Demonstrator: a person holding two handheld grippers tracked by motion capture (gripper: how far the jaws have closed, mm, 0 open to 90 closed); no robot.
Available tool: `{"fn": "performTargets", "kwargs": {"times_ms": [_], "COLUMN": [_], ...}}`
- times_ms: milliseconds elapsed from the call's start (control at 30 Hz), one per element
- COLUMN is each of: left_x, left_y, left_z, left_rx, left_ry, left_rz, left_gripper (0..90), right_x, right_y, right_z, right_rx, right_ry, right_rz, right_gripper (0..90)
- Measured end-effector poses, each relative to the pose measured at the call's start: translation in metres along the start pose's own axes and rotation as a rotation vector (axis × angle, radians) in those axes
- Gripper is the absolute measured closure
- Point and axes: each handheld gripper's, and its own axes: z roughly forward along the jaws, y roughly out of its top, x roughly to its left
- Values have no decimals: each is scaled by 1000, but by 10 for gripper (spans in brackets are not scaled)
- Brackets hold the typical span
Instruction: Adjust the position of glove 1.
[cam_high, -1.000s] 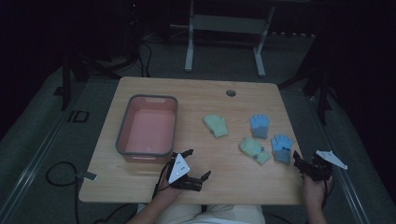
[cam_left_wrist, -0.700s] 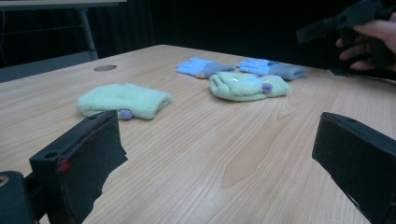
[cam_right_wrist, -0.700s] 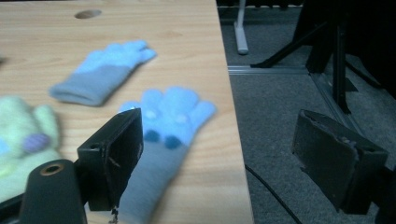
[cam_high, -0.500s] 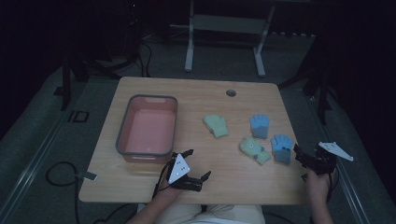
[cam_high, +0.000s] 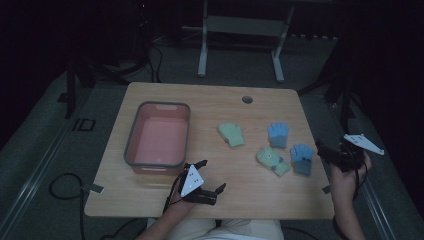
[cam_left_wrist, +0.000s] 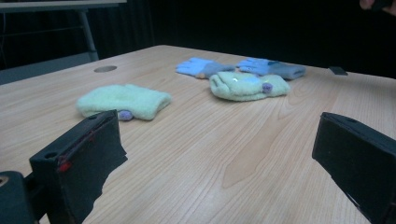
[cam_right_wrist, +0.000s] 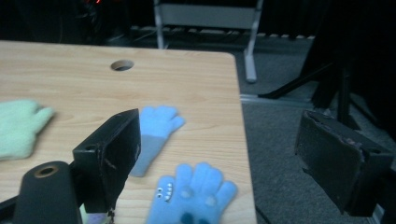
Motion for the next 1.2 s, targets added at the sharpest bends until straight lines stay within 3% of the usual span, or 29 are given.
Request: {"fn": "performTargets", "kwargs": {"times_ms": [67, 167, 233, 267, 300, 333, 367, 667, 800, 1200], "left_x": [0, 0, 0, 0, 0, 0, 0, 1, 1, 1], "left_y": [0, 0, 0, 0, 0, 0, 0, 0, 0, 0], "left_z": [0, 0, 0, 0, 0, 0, 0, 0, 0, 0], "left_rx": [-1, 0, 0, -1, -1, 0, 0, -2, -2, -3], "left_ry": [-1, 0, 0, 0, 0, 0, 0, -3, -4, -3], "left_rz": [-1, 0, 3, 3, 3, 1, 1, -1, -4, -3], "left_gripper": [14, 14, 14, 14, 14, 14, 14, 14, 14, 14], "right_x": [3, 4, 7, 17, 17, 26, 26, 59, 71, 108], "right_y": [6, 12, 15, 21, 21, 25, 25, 48, 54, 63], "right_z": [4, 9, 10, 11, 11, 11, 11, 21, 26, 45], "right_rx": [44, 70, 72, 40, 40, 24, 24, -16, -22, 16], "right_ry": [26, 109, 108, 94, 94, 78, 78, 173, 223, 275], "right_rz": [3, 66, 68, 34, 34, -17, -17, -111, -131, -168], "right_gripper": [146, 146, 143, 124, 124, 121, 121, 166, 180, 189]}}
